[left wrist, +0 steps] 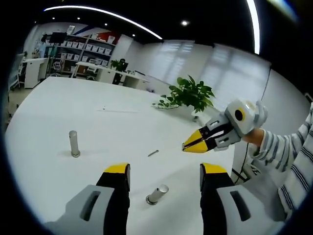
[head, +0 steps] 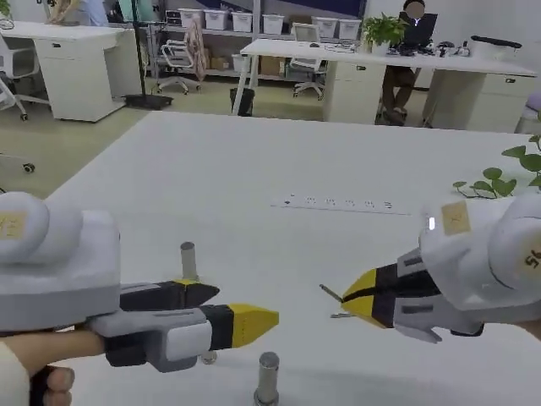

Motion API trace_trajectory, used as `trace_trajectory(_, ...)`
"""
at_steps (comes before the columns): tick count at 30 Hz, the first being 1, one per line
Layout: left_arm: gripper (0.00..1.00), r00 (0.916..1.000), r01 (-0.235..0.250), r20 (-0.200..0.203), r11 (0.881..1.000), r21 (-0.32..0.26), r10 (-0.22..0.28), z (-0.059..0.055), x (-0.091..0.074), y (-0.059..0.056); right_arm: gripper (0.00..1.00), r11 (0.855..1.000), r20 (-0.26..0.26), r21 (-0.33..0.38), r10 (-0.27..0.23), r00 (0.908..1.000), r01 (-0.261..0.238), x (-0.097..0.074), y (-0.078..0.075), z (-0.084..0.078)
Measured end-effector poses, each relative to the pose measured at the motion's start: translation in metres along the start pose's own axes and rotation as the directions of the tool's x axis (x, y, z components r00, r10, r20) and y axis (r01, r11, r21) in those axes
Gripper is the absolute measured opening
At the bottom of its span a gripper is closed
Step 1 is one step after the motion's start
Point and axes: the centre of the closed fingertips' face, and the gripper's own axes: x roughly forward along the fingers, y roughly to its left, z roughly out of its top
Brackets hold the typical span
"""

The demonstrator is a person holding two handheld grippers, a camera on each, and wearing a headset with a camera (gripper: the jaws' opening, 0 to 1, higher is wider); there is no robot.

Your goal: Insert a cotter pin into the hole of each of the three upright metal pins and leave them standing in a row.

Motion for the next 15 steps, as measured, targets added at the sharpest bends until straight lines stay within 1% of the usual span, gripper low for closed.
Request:
trace_trajectory(2, 0.56, 0.9999, 0.008, -0.007, 1.000, -0.022, -0.009, -0.001, 0.002, -0.002, 0.02, 1.000, 0.009, -0.009, -0.010, 0.9999, 0.010, -0.001, 0.003, 0.003)
trace_trajectory(4, 0.54, 0.9998, 0.017, -0.009, 0.999, -0.029, -0.018, -0.001, 0.004, -0.004, 0.02, 1.000, 0.019, -0.019, -0.021, 0.9996, 0.021, -0.002, 0.005, 0.006)
trace_trajectory(5, 0.52, 0.9997, 0.024, -0.005, 1.000, -0.018, -0.024, -0.001, 0.005, -0.006, 0.02, 1.000, 0.021, -0.021, -0.022, 0.9995, 0.022, -0.002, 0.006, 0.006)
trace_trajectory(6, 0.51, 0.9997, 0.020, 0.010, 0.999, 0.025, -0.021, 0.002, 0.007, -0.006, 0.02, 0.999, 0.027, -0.029, -0.038, 0.9989, 0.039, -0.002, 0.007, 0.008)
trace_trajectory(8, 0.51, 0.9996, 0.029, -0.001, 0.999, 0.027, -0.029, 0.001, 0.009, -0.009, 0.02, 0.998, 0.029, -0.043, -0.047, 0.9985, 0.049, -0.002, 0.008, 0.009)
trace_trajectory(9, 0.50, 0.9988, 0.048, -0.015, 0.999, 0.014, -0.047, 0.000, 0.011, -0.013, 0.02, 0.997, 0.035, -0.055, -0.056, 0.9978, 0.058, -0.002, 0.010, 0.011)
trace_trajectory(12, 0.49, 0.9977, 0.064, -0.024, 0.998, 0.009, -0.064, -0.001, 0.015, -0.017, 0.02, 0.995, 0.039, -0.079, -0.063, 0.9973, 0.066, -0.001, 0.013, 0.015)
trace_trajectory(15, 0.44, 0.9947, 0.089, -0.051, 0.996, 0.000, -0.089, -0.004, 0.021, -0.023, 0.02, 0.994, 0.048, -0.087, -0.063, 0.9968, 0.067, 0.001, 0.017, 0.019)
